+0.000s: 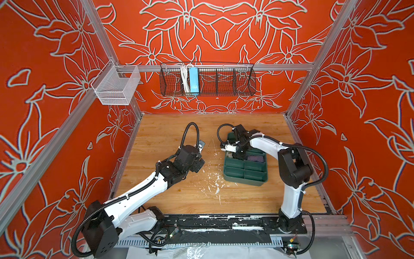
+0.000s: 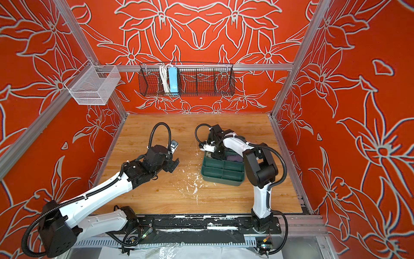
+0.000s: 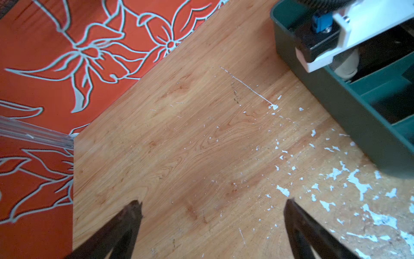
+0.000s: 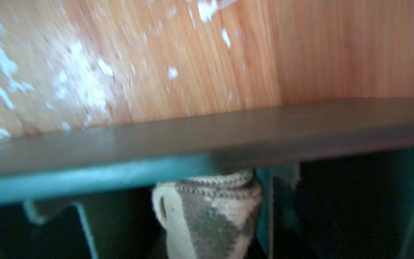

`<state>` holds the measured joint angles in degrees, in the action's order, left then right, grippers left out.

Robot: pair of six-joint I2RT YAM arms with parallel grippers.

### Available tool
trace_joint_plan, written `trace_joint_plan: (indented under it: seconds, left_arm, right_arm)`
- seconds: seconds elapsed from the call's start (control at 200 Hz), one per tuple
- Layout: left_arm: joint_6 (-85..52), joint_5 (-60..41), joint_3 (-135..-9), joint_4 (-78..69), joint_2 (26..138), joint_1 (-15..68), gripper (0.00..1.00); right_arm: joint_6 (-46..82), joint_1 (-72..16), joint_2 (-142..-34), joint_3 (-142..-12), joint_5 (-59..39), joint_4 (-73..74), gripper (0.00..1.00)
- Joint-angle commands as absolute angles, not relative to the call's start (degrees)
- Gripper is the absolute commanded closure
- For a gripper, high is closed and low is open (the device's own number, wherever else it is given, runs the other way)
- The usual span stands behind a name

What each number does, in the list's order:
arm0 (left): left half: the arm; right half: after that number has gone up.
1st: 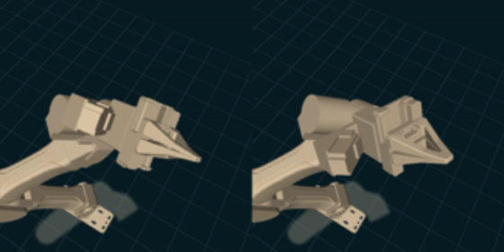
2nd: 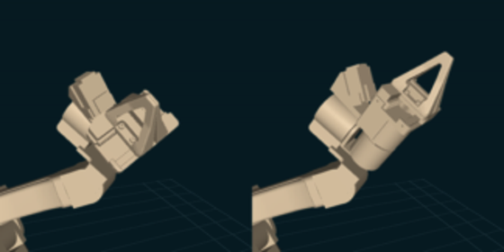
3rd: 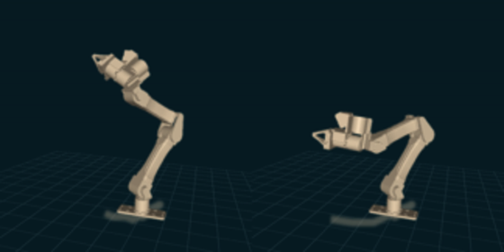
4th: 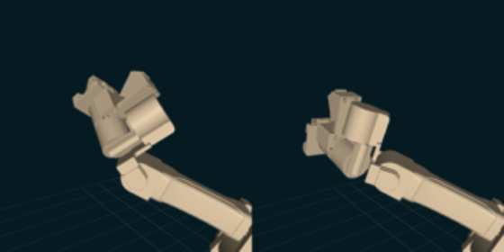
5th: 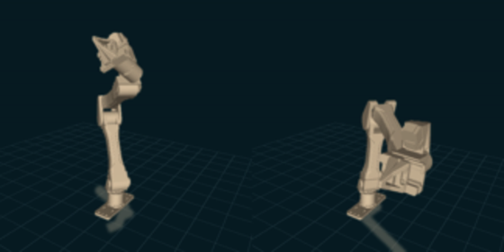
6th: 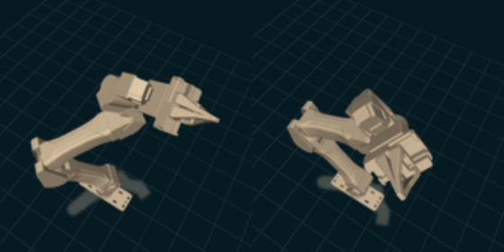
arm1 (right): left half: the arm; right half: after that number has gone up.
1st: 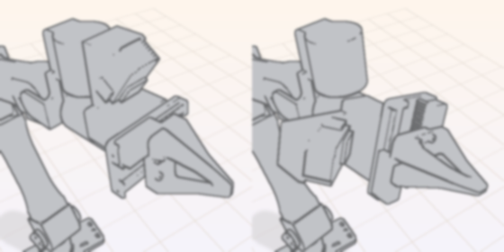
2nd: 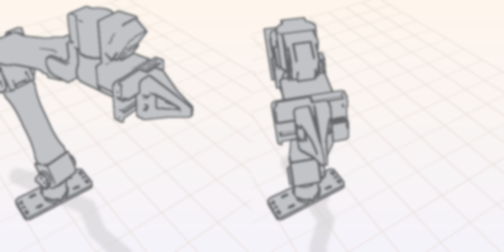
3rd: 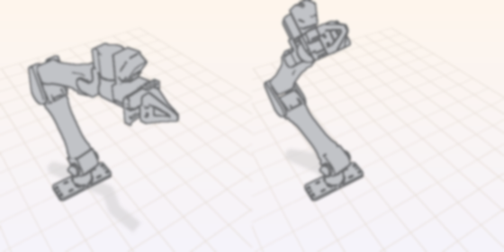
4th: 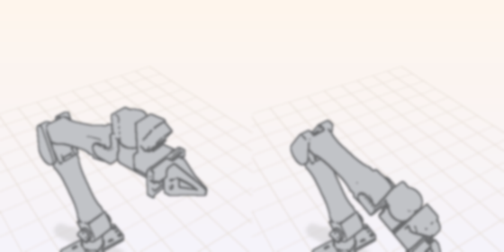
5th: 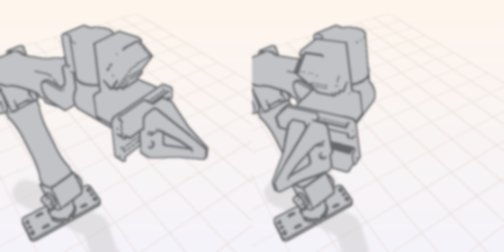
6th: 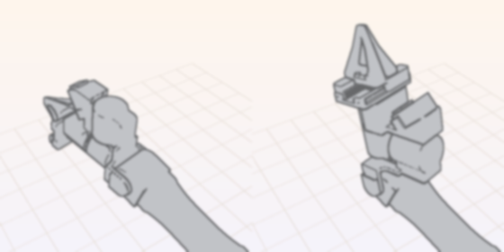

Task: Roll the socks
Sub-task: 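Carry the rolled sock with the right gripper into a tray compartment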

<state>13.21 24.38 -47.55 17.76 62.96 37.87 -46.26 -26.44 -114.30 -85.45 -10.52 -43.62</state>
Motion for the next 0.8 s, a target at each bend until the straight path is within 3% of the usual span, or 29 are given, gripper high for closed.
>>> trace_joint_plan:
  seconds: [0.0,0.32,0.38,0.465,0.791]
  left_arm:
    - [11.82,29.23,-46.57,14.38,59.30,37.45,0.03]
    - [12.95,32.64,-43.94,11.50,53.71,36.74,0.03]
    - [13.01,32.76,-43.95,11.43,53.70,36.65,0.03]
    - [12.79,32.79,-44.03,11.45,53.66,36.50,0.03]
    - [12.48,32.62,-44.31,11.65,54.05,35.86,0.03]
  right_arm:
    - [-45.89,-29.62,-119.99,-93.17,-16.52,-49.11,1.00]
    - [-41.93,-36.44,-136.41,-118.65,-18.09,-52.49,1.00]
    - [-41.94,-36.81,-137.77,-121.38,-18.28,-53.71,0.84]
    - [-42.86,-37.18,-137.86,-122.21,-18.62,-54.32,0.71]
    - [-47.36,-37.22,-134.71,-120.88,-21.82,-57.43,0.51]
